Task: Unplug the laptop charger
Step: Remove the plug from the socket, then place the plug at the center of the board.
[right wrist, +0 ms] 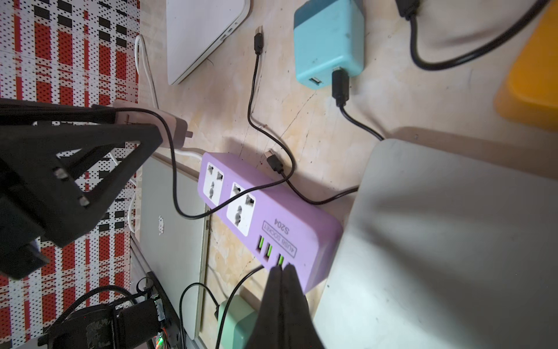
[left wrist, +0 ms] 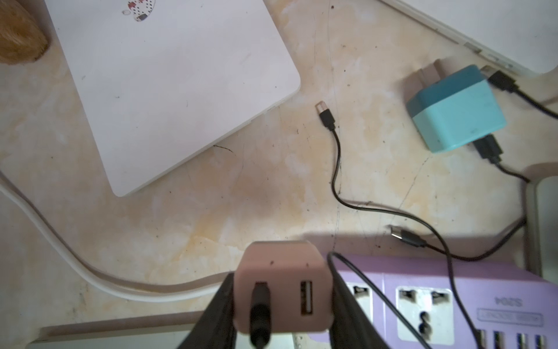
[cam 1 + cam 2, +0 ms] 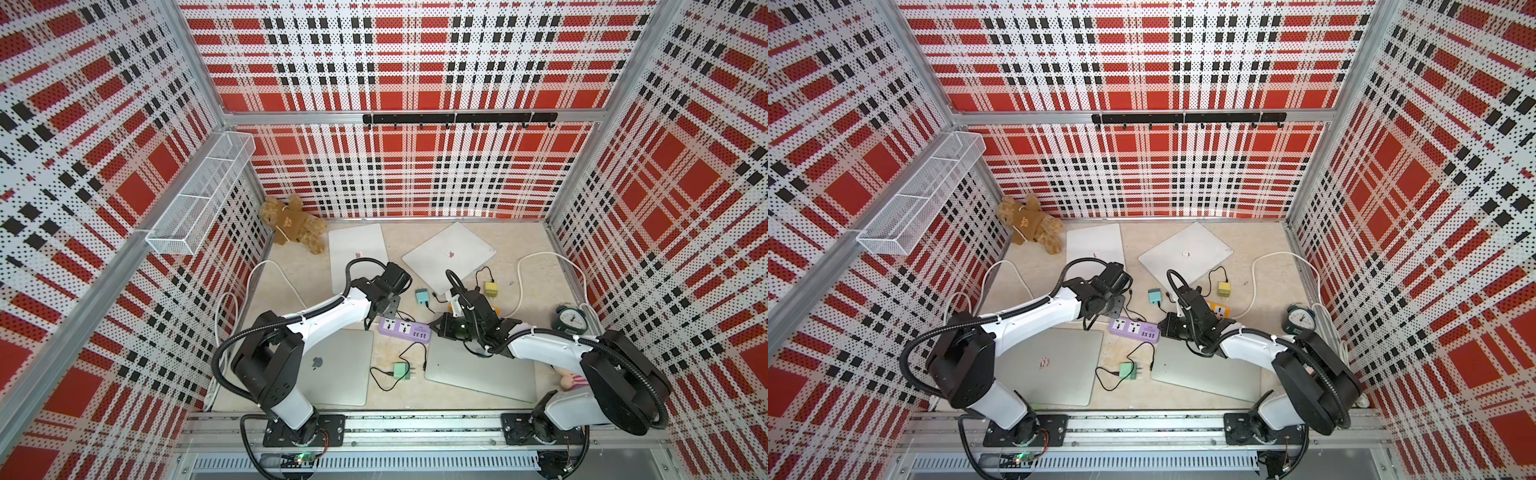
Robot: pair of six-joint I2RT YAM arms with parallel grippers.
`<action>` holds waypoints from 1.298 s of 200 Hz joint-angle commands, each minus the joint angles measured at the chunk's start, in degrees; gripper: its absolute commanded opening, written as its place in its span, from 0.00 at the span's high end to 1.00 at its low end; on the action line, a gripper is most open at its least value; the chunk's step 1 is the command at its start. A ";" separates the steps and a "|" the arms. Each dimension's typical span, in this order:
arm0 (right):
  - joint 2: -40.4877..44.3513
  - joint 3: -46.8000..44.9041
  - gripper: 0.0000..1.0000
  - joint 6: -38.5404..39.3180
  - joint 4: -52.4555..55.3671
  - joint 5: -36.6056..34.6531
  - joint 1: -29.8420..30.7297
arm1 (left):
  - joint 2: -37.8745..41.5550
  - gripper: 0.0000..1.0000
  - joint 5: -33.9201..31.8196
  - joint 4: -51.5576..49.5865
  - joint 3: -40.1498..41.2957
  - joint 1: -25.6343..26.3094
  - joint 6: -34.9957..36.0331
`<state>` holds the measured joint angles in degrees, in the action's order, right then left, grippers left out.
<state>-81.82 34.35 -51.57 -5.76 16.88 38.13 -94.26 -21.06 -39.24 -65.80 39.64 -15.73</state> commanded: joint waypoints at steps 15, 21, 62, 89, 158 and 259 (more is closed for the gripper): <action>1.53 0.20 0.99 0.99 0.48 -0.36 -0.65 | -4.98 0.76 -3.98 -6.46 -4.81 -0.26 7.29; 1.62 0.19 0.99 1.11 0.60 -0.28 -0.75 | -5.71 0.76 -3.91 -6.96 -5.23 -0.34 8.49; 2.92 -0.31 0.98 2.26 2.11 0.07 -2.00 | -10.23 0.76 -4.47 -10.90 -8.38 -2.14 13.01; 3.91 -0.85 0.98 2.62 2.59 0.42 -3.13 | -12.51 0.75 -4.62 -13.13 -10.51 -3.28 15.73; 4.24 -0.92 0.98 3.29 3.16 0.92 -4.38 | -17.48 0.74 -5.58 -15.16 -14.63 -3.89 19.39; 3.10 -0.27 0.97 4.77 4.41 2.25 -5.98 | -24.41 0.65 -4.34 -17.01 -18.96 -3.31 20.68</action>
<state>-78.78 33.95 -47.90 -2.61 18.68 32.71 -115.57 -26.39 -55.05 -83.59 36.03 4.38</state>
